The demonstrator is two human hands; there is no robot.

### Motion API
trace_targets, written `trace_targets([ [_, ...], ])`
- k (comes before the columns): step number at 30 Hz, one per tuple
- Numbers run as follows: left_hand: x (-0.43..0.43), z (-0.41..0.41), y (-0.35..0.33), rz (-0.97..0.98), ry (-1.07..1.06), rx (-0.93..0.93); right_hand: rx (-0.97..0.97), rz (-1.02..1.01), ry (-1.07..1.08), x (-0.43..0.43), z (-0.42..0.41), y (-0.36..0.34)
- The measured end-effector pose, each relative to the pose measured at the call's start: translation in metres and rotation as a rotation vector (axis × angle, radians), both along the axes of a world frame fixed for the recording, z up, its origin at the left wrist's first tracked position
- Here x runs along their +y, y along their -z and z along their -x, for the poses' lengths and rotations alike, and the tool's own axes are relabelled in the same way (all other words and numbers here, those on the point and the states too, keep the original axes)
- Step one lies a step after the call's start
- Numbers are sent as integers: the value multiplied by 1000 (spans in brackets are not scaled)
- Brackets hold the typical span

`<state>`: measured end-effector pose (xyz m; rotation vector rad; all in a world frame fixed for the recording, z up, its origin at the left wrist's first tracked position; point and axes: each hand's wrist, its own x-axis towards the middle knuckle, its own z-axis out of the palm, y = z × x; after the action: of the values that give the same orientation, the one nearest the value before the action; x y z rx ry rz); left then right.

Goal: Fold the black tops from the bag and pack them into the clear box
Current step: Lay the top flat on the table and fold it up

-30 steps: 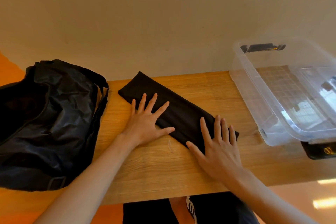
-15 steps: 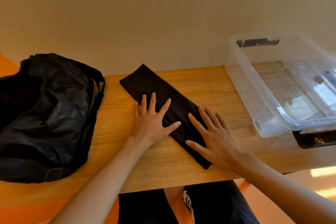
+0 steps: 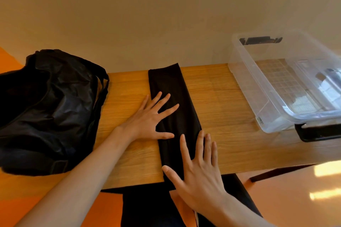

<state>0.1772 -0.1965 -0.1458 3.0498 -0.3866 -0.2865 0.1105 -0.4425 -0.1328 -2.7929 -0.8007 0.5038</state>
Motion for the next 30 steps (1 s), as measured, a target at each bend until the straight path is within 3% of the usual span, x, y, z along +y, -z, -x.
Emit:
trace_targets([
  [3,-8,24,-3,81,26,-58,-88,-51,-57,-14,-14,2],
  [8,-23,84,-4,224,141,-129,-177,1,-409,-46,-50,5],
  [15,-50,144,20,164,276,-340,-446,-197,-716,-86,-66,16],
  [23,-77,156,29,195,204,-671,-635,-490,-655,-100,-52,45],
  [30,-79,167,31,256,165,-706,-663,-621,-572,-100,-39,47],
])
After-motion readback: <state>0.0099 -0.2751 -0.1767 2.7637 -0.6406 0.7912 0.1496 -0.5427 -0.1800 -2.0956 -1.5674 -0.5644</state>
